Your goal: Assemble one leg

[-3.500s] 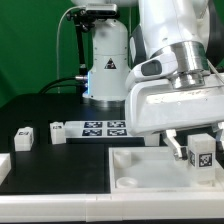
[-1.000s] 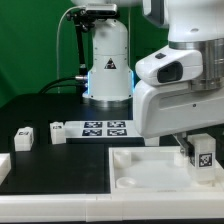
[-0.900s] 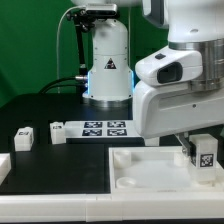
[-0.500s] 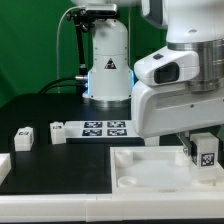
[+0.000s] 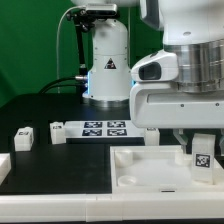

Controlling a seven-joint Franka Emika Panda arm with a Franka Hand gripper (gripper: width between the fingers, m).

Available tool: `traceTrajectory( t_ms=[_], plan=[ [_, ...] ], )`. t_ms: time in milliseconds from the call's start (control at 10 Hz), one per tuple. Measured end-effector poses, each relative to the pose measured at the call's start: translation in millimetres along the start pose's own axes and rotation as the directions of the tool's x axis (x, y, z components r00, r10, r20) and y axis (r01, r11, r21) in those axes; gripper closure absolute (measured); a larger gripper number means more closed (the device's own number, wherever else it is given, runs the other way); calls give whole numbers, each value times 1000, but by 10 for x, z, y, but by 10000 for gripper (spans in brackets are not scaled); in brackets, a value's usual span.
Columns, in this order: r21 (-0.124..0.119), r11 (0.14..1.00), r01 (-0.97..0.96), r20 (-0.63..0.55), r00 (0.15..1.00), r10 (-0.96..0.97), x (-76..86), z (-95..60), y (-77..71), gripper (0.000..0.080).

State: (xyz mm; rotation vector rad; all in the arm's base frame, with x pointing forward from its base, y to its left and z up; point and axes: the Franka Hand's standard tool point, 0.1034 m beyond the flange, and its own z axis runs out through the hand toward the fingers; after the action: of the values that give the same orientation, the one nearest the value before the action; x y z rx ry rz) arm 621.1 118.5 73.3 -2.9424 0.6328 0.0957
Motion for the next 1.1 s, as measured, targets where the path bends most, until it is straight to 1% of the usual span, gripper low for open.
traceTrajectory(
  t_ms=[100,200,300,400,600,700,800,900,1000,1100],
  plan=[
    [0,988,-152,-1,988,152,-1,0,-3,503],
    [-3,951,-308,-3,951,308,-7,5,-9,503],
    [-5,891,-453,-7,891,453,-13,10,-18,503],
    [-5,853,-522,-9,853,522,-12,11,-20,503],
    [-3,806,-592,-8,806,592,-17,13,-27,503],
    [-4,827,-563,-7,827,563,-16,12,-26,503],
    [-4,852,-524,-7,852,524,-18,13,-29,440],
    [-4,875,-484,-6,875,484,-22,15,-34,440],
    [-7,925,-381,-7,925,381,-26,17,-37,276],
    [-8,964,-266,-6,964,266,-35,19,-49,276]
  ],
)
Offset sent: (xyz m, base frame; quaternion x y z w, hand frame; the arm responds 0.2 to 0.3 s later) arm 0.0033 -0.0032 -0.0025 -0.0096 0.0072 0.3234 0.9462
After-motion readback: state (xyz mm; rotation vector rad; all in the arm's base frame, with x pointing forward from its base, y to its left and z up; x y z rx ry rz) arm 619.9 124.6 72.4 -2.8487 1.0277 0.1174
